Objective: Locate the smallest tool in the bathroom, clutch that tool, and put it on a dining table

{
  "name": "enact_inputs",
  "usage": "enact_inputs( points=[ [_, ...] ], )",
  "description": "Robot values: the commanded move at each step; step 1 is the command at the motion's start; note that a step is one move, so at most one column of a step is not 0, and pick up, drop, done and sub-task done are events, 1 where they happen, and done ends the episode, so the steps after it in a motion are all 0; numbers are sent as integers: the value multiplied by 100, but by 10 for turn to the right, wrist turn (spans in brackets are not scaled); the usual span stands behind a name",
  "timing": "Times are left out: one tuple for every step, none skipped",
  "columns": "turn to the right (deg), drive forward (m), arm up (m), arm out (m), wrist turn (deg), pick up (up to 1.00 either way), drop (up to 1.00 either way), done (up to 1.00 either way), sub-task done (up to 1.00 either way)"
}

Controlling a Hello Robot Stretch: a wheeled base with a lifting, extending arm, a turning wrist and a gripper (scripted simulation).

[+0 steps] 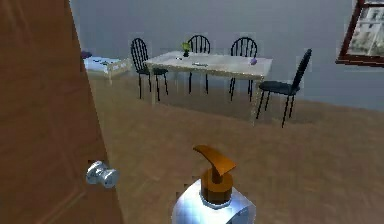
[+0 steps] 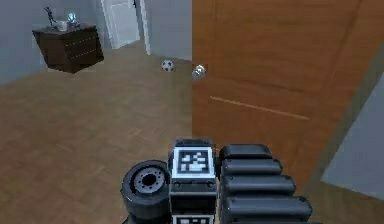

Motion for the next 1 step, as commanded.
enact_inputs(
  points=[
    [450,0,0,0,0,0,0,0,0]
  ],
)
